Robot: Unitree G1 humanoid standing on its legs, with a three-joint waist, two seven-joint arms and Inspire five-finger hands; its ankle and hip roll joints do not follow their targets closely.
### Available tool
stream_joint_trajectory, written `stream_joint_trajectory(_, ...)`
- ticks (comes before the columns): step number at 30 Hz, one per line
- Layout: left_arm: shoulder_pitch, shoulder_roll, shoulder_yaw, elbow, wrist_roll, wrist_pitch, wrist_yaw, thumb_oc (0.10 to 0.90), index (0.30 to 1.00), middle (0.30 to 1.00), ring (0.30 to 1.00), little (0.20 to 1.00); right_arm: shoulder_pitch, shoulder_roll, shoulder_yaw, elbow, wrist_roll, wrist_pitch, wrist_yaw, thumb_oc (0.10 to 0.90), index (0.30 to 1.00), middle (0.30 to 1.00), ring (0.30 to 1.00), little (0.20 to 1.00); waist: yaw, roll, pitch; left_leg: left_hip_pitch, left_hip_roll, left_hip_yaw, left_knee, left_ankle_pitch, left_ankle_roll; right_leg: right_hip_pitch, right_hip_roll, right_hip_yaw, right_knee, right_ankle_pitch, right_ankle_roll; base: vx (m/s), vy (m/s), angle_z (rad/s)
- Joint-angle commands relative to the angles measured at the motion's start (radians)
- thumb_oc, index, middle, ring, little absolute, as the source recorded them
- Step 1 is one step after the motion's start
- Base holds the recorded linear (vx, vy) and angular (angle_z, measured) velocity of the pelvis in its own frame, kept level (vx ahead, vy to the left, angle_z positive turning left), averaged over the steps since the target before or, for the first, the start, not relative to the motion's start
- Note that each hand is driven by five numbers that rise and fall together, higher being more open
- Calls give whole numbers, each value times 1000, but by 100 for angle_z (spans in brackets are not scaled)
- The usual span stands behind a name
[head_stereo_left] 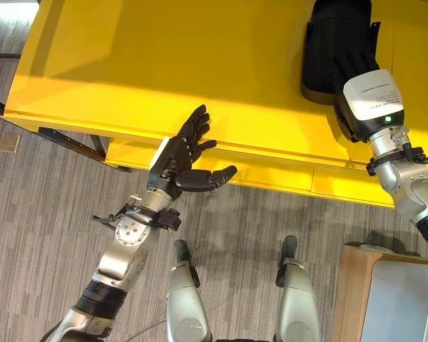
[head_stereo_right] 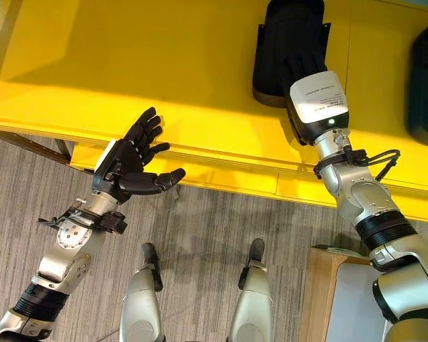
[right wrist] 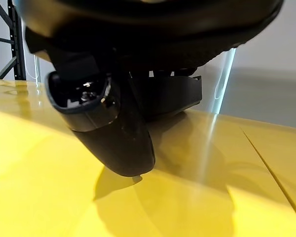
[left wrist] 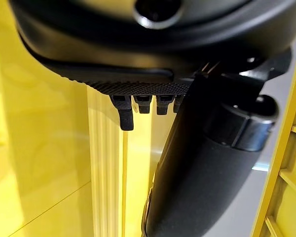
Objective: Move parts from the plastic box to the shelf.
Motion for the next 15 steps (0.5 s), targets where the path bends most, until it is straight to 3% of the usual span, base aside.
stream_joint_trajectory(1,4,0,-3,-53,-7,-74,-12,900,1000,1000,1000,1000,-34,-2,-85,-2,-12,37,-44,900,1000,1000,1000,1000,-34,2,-29,29,-60,-25,-15,-46,77,-21,92,37,147,-193,-61,0,0,0)
stream_joint_trajectory(15,6,-3,1,-57,-5,-69,0,900,1000,1000,1000,1000,10,11,-112,-57,-7,36,-29,900,1000,1000,1000,1000,-43,1,-28,30,-64,-22,-12,-49,80,-20,91,39,152,-196,-62,0,0,0)
